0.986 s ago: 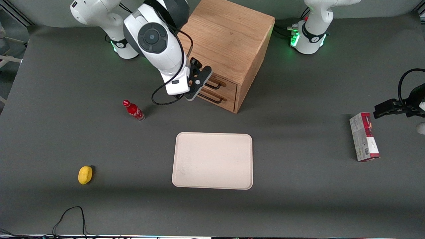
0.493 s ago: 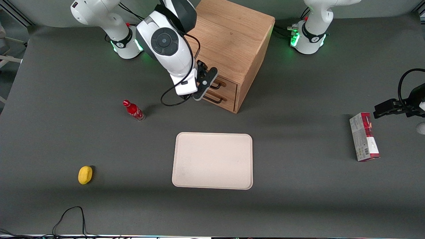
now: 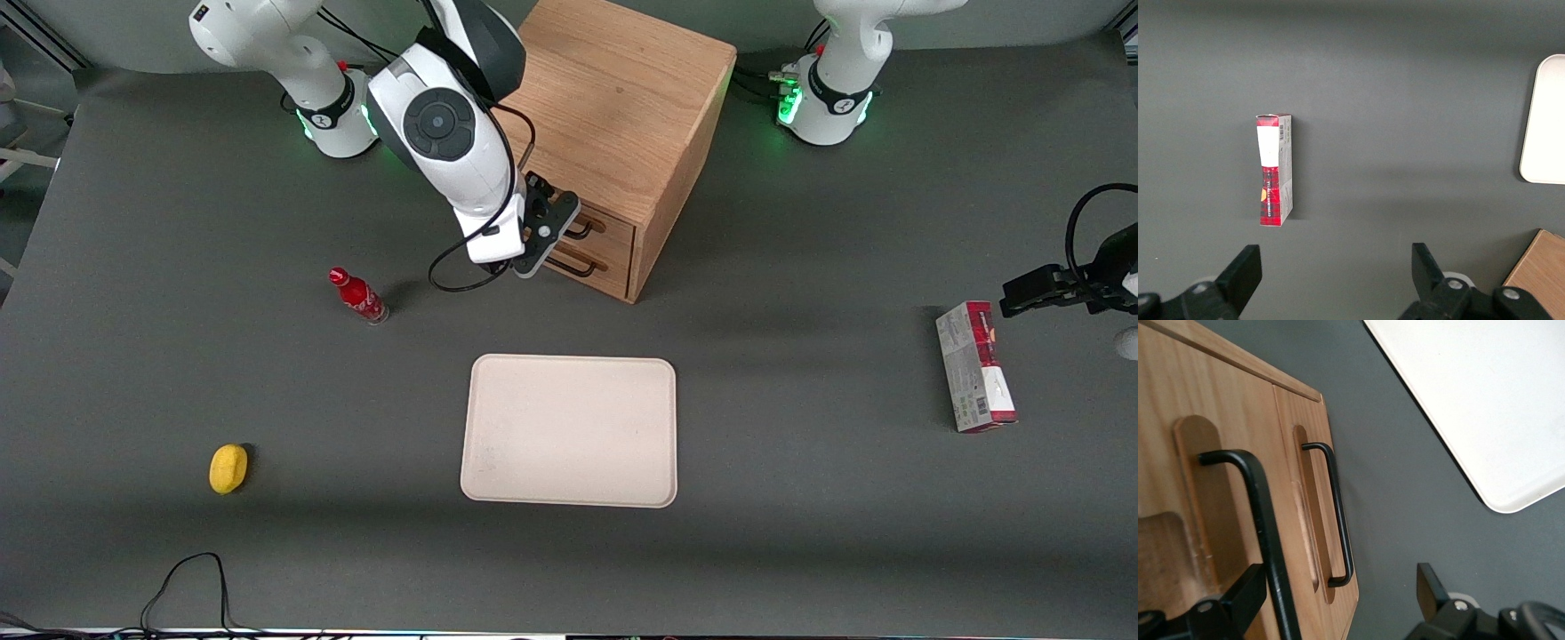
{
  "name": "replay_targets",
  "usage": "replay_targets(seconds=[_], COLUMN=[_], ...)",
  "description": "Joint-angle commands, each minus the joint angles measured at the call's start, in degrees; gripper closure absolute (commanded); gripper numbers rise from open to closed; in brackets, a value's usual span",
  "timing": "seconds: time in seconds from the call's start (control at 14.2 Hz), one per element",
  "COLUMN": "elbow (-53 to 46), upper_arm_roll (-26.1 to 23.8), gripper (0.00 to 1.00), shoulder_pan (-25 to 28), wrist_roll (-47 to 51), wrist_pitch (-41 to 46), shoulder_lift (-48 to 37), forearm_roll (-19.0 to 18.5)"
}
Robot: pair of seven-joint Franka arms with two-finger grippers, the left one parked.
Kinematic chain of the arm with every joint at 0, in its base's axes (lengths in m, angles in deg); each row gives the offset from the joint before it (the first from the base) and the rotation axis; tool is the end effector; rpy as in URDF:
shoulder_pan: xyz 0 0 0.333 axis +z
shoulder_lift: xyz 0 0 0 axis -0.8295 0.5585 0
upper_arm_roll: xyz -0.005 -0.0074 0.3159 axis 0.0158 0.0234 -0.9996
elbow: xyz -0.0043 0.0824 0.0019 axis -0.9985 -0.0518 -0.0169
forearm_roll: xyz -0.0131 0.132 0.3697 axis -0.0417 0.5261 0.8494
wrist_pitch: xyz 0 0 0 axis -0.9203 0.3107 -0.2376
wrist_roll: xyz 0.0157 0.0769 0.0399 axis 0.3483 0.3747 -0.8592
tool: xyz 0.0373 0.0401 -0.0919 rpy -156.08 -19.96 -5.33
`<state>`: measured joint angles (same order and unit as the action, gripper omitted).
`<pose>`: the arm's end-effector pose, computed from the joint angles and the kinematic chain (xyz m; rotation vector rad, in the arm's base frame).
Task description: Open upper drawer
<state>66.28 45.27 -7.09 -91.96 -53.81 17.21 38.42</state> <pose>0.4615 0.4258 0.4171 -2.6798 -1.2997 0.1612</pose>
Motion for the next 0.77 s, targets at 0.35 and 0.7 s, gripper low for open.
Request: replay_targets(seconds=[0.35,0.7], elbow=[1.9,1.3], upper_arm_roll=[0.4,0.4], gripper=[0.00,0.00], shoulder_pan=[0.1,-0.3], wrist_roll=[-1.5,-1.6], wrist_pitch=[-2.5,-3.2], shoulder_lift=[0.0,1.2], forearm_roll=[0.4,-1.4])
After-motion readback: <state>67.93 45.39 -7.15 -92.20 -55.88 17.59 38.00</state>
